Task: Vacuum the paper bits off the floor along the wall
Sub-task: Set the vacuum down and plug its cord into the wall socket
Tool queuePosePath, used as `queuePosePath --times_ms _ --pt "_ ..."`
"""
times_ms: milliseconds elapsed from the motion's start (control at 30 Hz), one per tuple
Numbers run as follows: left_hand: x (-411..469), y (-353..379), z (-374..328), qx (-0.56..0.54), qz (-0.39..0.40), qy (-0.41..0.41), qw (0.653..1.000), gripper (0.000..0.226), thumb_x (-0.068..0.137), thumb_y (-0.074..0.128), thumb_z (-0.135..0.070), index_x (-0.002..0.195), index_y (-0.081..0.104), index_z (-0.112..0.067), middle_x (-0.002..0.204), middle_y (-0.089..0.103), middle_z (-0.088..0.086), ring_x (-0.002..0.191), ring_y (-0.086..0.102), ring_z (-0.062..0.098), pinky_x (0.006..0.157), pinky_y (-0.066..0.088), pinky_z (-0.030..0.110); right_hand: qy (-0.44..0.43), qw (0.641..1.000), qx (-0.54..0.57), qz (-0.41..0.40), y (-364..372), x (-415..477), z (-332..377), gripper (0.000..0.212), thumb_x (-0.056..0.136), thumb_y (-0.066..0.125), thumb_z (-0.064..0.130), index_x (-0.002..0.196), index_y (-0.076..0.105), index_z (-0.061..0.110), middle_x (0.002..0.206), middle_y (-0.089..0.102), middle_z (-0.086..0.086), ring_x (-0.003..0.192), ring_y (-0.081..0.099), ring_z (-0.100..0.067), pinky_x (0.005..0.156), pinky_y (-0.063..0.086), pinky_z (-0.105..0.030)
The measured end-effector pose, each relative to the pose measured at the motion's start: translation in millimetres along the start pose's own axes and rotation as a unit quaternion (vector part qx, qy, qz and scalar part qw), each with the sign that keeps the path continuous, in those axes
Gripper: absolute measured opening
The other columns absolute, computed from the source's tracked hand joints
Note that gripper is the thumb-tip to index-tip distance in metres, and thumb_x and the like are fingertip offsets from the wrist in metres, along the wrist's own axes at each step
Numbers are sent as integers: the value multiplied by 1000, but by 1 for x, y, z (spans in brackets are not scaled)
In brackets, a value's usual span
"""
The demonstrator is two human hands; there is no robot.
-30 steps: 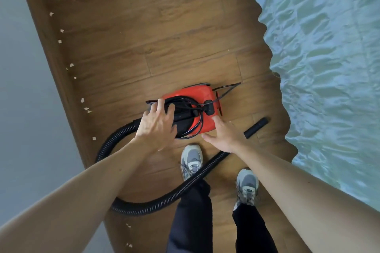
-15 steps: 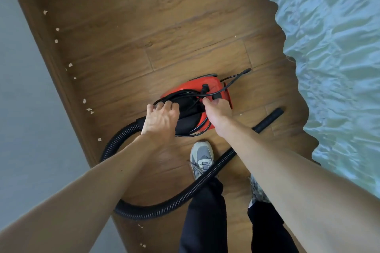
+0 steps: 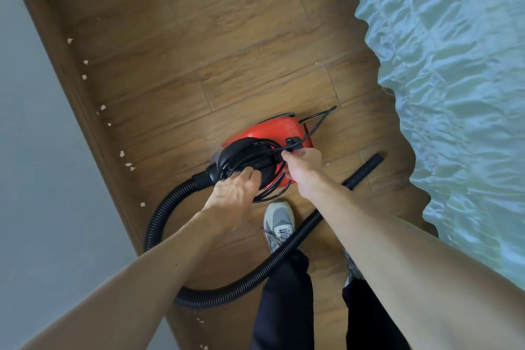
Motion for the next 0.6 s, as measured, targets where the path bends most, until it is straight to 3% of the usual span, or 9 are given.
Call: queuePosePath --times_ms 200,300,433,500,600 --pt "-7 -8 -25 -12 -2 7 1000 46 83 62 6 119 45 -17 113 50 -2 94 59 21 66 40 30 59 991 112 -36 -25 -17 0 26 91 64 4 68 54 11 74 61 -9 66 55 -21 79 56 -39" --pt "-7 -20 -36 -28 -3 15 999 37 89 63 -4 119 48 -18 112 51 -2 98 59 22 67 39 30 87 980 171 -61 -43 -26 2 30 94 64 9 68 49 11 69 53 -4 61 51 -14 62 48 -23" --pt "-5 -42 -58 -68 12 36 997 21 99 54 -20 120 53 -17 111 55 1 100 59 27 76 48 38 58 977 162 -125 -76 -43 15 32 92 65 16 65 50 8 63 50 -2 62 52 -21 44 39 -19" --pt "-5 -54 -70 -93 5 44 995 21 99 53 -21 120 55 -20 111 57 0 101 59 27 80 49 41 32 974 173 -143 -95 -52 28 26 94 61 9 71 49 7 73 56 -7 63 53 -19 43 40 -15" --pt "-3 -68 -89 -127 -10 56 990 25 96 57 -18 121 56 -22 109 59 1 99 59 29 82 50 45 -20 977 132 -167 -124 -63 45 19 94 62 16 77 55 13 97 70 -10 72 61 -15 53 43 -13"
Point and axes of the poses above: each hand's wrist, its own x-axis towards the middle knuckle, its own y-axis out of the palm, z = x × y, the point moved 2 cm from there along x, towards the middle knuckle
